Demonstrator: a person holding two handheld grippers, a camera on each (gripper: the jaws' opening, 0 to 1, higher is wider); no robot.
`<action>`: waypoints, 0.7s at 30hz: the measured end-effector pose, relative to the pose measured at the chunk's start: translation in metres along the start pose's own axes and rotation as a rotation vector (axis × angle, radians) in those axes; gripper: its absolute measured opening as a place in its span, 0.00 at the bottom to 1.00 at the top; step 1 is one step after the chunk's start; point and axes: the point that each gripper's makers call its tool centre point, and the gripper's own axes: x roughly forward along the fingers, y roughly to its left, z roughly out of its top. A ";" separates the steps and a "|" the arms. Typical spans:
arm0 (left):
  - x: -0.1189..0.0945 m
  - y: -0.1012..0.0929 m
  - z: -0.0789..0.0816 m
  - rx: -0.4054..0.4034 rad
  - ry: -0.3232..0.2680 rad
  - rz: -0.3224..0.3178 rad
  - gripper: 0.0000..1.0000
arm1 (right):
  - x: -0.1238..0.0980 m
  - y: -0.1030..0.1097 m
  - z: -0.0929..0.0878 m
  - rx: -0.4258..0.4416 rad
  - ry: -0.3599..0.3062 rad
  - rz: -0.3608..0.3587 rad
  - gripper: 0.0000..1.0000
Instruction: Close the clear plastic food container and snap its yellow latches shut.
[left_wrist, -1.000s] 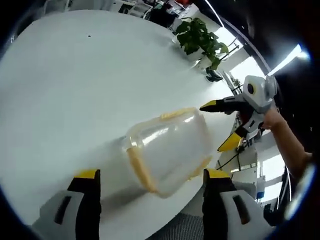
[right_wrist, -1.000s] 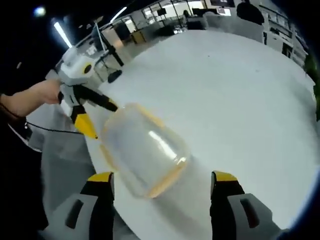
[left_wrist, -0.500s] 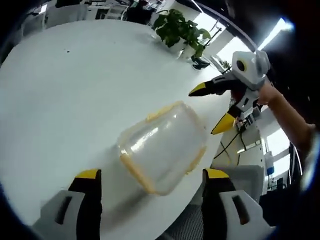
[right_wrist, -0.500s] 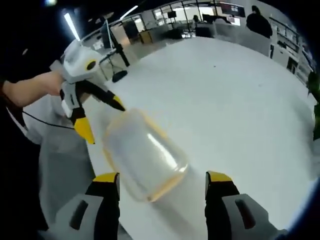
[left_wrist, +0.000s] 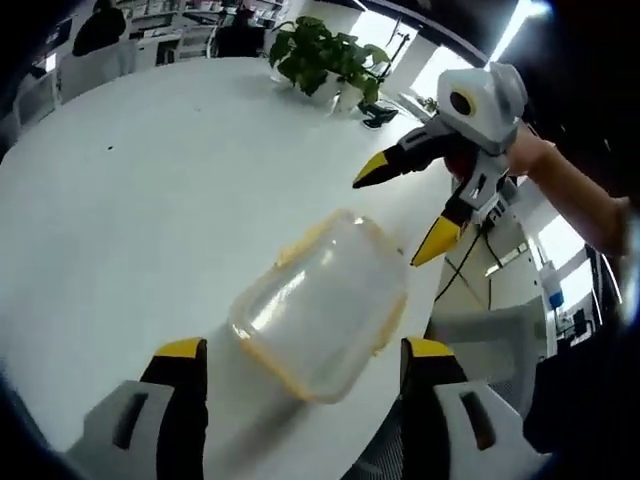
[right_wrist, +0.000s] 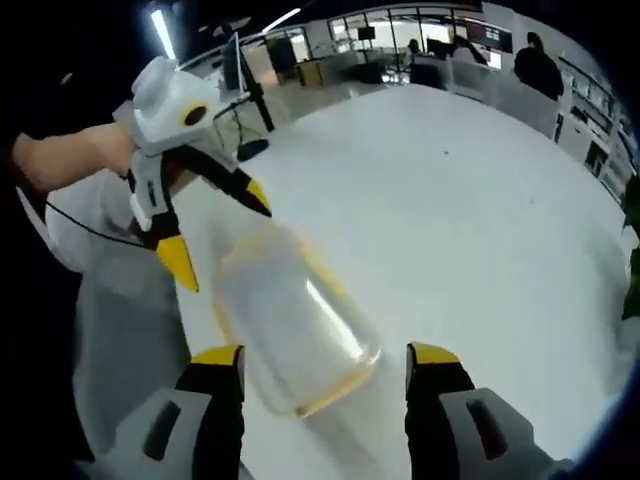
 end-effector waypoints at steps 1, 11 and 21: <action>0.000 -0.001 0.002 0.045 0.003 -0.004 0.79 | 0.000 0.001 0.001 -0.008 0.000 0.001 0.63; 0.002 -0.009 0.011 0.199 0.018 -0.013 0.72 | 0.002 0.007 0.007 -0.067 0.016 0.020 0.60; 0.005 -0.013 0.015 0.300 0.046 -0.031 0.71 | 0.004 0.009 0.008 -0.117 0.045 0.023 0.59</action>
